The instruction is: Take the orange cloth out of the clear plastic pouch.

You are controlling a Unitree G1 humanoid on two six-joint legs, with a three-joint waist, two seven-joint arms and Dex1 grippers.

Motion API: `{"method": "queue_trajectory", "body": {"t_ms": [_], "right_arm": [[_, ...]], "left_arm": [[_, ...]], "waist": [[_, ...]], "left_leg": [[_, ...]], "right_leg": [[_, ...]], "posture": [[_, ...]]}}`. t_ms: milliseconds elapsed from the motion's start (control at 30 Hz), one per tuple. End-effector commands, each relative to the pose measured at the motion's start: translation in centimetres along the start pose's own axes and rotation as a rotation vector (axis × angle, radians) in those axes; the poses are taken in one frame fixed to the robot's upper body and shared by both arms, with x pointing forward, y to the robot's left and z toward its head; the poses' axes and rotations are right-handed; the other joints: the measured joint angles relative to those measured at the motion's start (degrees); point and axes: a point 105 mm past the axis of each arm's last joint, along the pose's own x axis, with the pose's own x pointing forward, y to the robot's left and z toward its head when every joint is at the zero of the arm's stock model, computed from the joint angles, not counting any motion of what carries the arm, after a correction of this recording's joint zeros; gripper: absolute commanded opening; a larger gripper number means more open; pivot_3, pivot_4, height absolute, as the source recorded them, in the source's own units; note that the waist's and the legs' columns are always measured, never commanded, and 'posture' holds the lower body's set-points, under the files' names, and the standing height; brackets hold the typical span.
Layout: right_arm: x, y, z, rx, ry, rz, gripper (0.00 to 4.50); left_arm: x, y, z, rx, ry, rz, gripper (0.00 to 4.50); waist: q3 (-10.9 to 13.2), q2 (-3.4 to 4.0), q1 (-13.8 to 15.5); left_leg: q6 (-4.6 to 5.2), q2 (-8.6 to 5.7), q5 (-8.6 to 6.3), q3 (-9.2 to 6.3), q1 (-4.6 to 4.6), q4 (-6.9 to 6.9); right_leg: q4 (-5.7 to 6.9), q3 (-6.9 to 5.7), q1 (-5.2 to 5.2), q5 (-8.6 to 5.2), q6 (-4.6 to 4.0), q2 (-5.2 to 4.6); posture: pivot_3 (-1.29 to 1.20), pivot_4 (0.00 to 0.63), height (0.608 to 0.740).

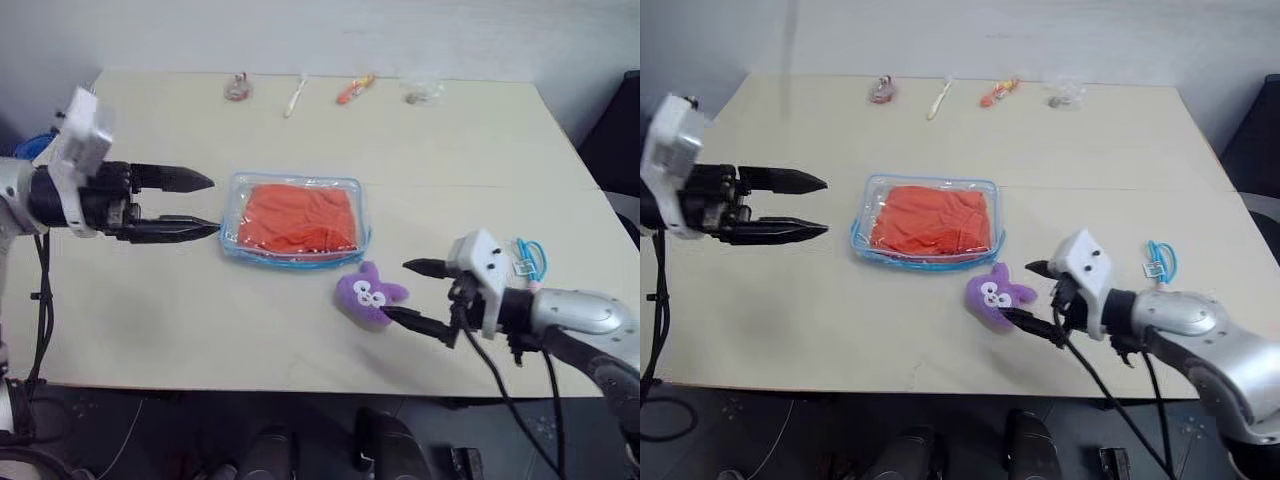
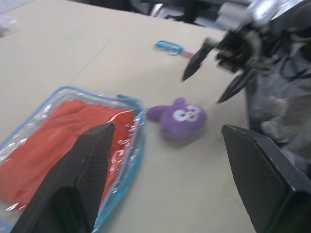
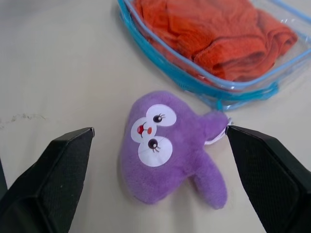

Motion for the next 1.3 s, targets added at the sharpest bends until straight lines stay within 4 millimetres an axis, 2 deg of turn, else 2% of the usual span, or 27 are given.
{"method": "queue_trajectory", "body": {"t_ms": [33,233,300,467,633,733,867,1067,1300], "right_arm": [[1.6,0.0,-0.9,-0.044,0.018,-0.056,4.5],[4.5,-0.1,-3.1,-0.091,0.065,-0.086,4.5],[5.0,-0.7,-2.9,-0.084,0.043,-0.119,4.12],[5.1,-0.5,-2.4,-0.084,0.009,-0.106,2.53],[4.7,0.7,-1.7,-0.097,-0.02,-0.047,0.93],[4.7,1.7,-1.0,-0.102,-0.044,0.023,0.14],[5.4,3.0,-0.6,-0.137,-0.051,0.109,0.05],[8.2,4.0,0.1,-0.148,-0.063,0.178,0.05],[11.7,3.8,-1.3,-0.171,-0.009,0.143,0.05]], "left_arm": [[0.6,-1.0,0.3,0.025,0.041,-0.083,3.75],[1.8,-1.4,-1.1,0.082,0.124,-0.164,3.75],[1.9,-1.4,-1.1,0.091,0.128,-0.17,3.77],[1.8,-1.3,-1.0,0.111,0.127,-0.156,3.77],[1.8,-1.1,-0.9,0.113,0.117,-0.139,3.77],[1.9,-1.2,-0.9,0.112,0.115,-0.139,3.77],[2.1,-1.4,-0.9,0.109,0.113,-0.145,3.77],[2.4,-1.7,-1.0,0.108,0.116,-0.161,3.77],[2.5,-1.8,-0.9,0.11,0.119,-0.163,3.77]], "waist": [[0.0,0.0,-0.14],[0.0,0.0,-0.33],[0.0,0.0,-0.66],[0.0,0.0,-0.97],[0.0,0.0,-1.33],[0.0,0.0,-1.3],[0.0,0.0,-1.29],[0.0,0.0,-1.47],[-0.02,-0.03,-1.7]], "left_leg": [[-0.01,0.0,0.0,0.11,0.0,-0.01],[-0.02,0.0,0.01,0.4,0.0,-0.05],[-0.03,0.01,0.01,0.41,-0.02,-0.05],[-0.04,0.02,0.01,0.37,-0.02,-0.06],[-0.04,0.04,0.01,0.36,-0.02,-0.08],[-0.04,0.05,0.01,0.36,-0.02,-0.08],[-0.04,0.04,0.01,0.35,-0.02,-0.07],[-0.04,0.04,0.01,0.35,-0.02,-0.08],[-0.05,0.04,0.02,0.34,-0.02,-0.08]], "right_leg": [[0.01,0.01,-0.01,-0.01,-0.01,0.01],[-0.02,0.01,-0.03,-0.02,-0.03,0.05],[-0.02,0.02,-0.05,-0.02,-0.04,0.06],[-0.03,0.0,-0.04,-0.03,-0.05,0.05],[-0.03,-0.01,-0.04,-0.03,-0.06,0.06],[-0.03,-0.01,-0.05,-0.03,-0.06,0.06],[-0.02,-0.01,-0.05,-0.03,-0.06,0.04],[0.0,-0.01,-0.07,-0.04,-0.07,0.06],[0.01,-0.01,-0.08,-0.04,-0.08,0.06]], "posture": [[0.0,0.15,0.74],[0.0,0.15,0.74],[0.0,0.15,0.74],[0.0,0.15,0.74],[0.0,0.15,0.74],[0.0,0.15,0.74],[0.0,0.15,0.74],[0.0,0.15,0.74],[0.0,0.15,0.74]]}}
